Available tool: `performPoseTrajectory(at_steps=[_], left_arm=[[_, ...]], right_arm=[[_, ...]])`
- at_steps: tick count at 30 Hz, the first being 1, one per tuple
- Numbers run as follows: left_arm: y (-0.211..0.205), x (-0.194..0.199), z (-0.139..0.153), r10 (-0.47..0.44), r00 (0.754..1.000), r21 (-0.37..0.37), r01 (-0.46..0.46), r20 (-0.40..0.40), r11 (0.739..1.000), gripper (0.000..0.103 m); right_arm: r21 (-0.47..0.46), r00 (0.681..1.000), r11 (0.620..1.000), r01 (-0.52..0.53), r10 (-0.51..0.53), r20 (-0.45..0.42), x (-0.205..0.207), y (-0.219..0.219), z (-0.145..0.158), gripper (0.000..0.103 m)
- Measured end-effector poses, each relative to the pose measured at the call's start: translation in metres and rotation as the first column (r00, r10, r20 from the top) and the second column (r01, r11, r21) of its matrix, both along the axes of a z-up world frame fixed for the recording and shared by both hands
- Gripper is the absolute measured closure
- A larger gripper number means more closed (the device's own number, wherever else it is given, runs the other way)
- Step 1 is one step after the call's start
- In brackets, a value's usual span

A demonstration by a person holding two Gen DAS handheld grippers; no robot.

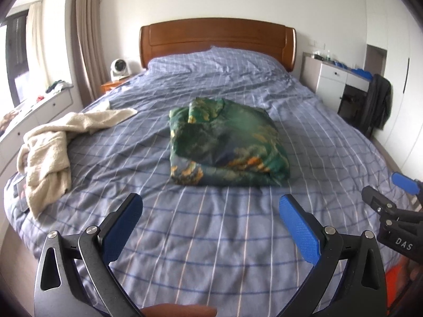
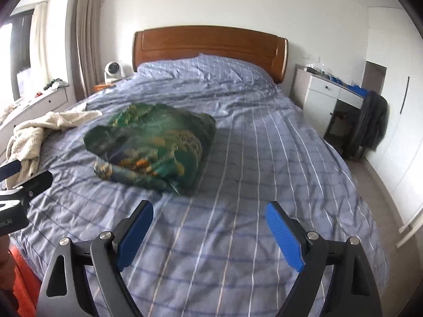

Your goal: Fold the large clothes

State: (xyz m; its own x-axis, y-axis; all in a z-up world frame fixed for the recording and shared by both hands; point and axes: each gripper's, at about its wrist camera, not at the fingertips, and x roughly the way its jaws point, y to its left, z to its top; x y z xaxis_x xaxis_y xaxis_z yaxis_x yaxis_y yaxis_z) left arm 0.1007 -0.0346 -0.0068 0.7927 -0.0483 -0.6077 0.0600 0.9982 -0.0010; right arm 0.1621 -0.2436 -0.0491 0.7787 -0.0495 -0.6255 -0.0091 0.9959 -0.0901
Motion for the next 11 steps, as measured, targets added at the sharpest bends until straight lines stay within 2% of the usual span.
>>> performPoseTrajectory(at_steps=[4,11], left_arm=[[0.001,-0.007,-0.007,-0.013,1.000,0.009,0.013,0.000,1.000,0.000],[0.004,-0.018,-0.002,-0.020,1.000,-0.020,0.020,0.021,1.000,0.000]], right_arm=[[-0.045,1.000,0.999,0.014,-0.014,-0.005,-0.011,0.004,-0.004,0.014],[-0.033,1.000,0.999,0.000,0.000,0.006,-0.019,0.007,0.002,0.014]])
